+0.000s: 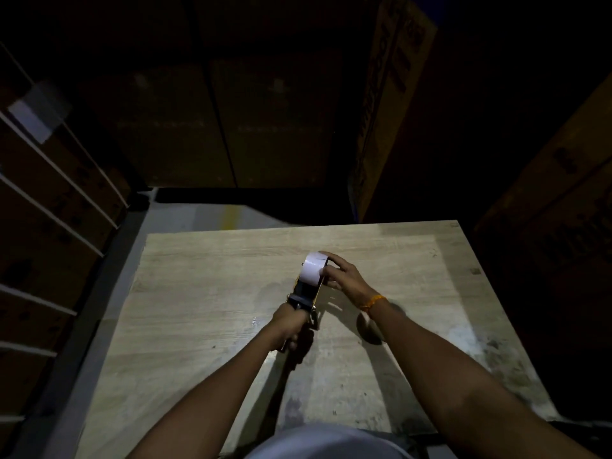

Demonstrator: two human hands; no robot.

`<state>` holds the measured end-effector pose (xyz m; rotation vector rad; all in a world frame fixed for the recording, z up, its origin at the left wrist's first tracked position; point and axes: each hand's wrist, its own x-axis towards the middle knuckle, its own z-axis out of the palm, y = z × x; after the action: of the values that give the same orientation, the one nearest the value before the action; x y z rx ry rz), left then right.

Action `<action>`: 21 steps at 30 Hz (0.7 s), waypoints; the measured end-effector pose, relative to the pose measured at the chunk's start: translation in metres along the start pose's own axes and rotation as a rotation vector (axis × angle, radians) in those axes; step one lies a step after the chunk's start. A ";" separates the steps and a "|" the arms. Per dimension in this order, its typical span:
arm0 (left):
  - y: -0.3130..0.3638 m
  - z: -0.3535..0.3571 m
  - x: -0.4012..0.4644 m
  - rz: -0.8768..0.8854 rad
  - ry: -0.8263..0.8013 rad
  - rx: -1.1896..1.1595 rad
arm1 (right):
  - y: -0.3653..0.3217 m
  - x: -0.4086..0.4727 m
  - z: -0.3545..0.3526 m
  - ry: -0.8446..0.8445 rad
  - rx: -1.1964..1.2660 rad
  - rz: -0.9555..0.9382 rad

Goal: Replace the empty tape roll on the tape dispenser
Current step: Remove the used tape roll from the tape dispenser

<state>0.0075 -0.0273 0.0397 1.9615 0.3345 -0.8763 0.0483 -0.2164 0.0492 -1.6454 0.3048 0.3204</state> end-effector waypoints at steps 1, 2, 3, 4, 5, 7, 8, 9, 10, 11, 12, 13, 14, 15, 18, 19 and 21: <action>0.003 0.001 0.000 -0.020 -0.019 -0.044 | 0.000 0.001 -0.001 -0.011 0.024 -0.001; 0.004 0.001 0.001 -0.044 -0.038 -0.085 | -0.001 0.002 -0.003 -0.024 0.037 -0.001; 0.005 0.001 0.001 -0.064 -0.058 -0.123 | -0.002 0.002 -0.004 -0.033 0.050 -0.001; 0.006 0.001 0.003 -0.078 -0.084 -0.154 | -0.003 0.002 -0.005 -0.036 0.050 -0.007; 0.007 0.000 0.005 -0.090 -0.107 -0.175 | -0.005 0.000 -0.007 -0.033 0.039 -0.017; 0.009 -0.002 0.004 -0.098 -0.125 -0.201 | -0.008 -0.003 -0.009 -0.031 0.009 -0.038; 0.011 -0.002 0.004 -0.101 -0.127 -0.214 | -0.008 -0.004 -0.010 -0.030 0.003 -0.047; 0.012 -0.003 0.003 -0.108 -0.134 -0.227 | -0.009 -0.004 -0.011 -0.029 0.003 -0.059; 0.013 -0.002 0.002 -0.112 -0.148 -0.240 | -0.009 -0.005 -0.011 -0.028 0.004 -0.074; 0.014 -0.002 0.002 -0.115 -0.158 -0.246 | -0.010 -0.005 -0.011 -0.024 0.008 -0.087; 0.014 -0.002 0.003 -0.117 -0.164 -0.248 | -0.010 -0.005 -0.011 -0.019 0.013 -0.099; 0.014 -0.002 0.003 -0.119 -0.165 -0.243 | -0.009 -0.005 -0.012 -0.014 0.019 -0.107; 0.014 -0.002 0.003 -0.119 -0.166 -0.236 | -0.009 -0.005 -0.013 -0.011 0.024 -0.109; 0.015 -0.003 0.003 -0.116 -0.163 -0.225 | -0.008 -0.005 -0.013 -0.010 0.031 -0.109; 0.016 -0.003 0.003 -0.104 -0.148 -0.198 | -0.006 -0.005 -0.012 0.006 0.049 -0.111; 0.016 -0.003 0.004 -0.095 -0.133 -0.187 | -0.006 -0.006 -0.011 0.022 0.055 -0.117; 0.016 0.000 0.006 -0.066 -0.087 -0.160 | -0.006 -0.007 -0.007 0.060 0.047 -0.140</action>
<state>0.0201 -0.0359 0.0459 1.7684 0.4078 -0.9451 0.0443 -0.2230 0.0584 -1.6222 0.2390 0.1573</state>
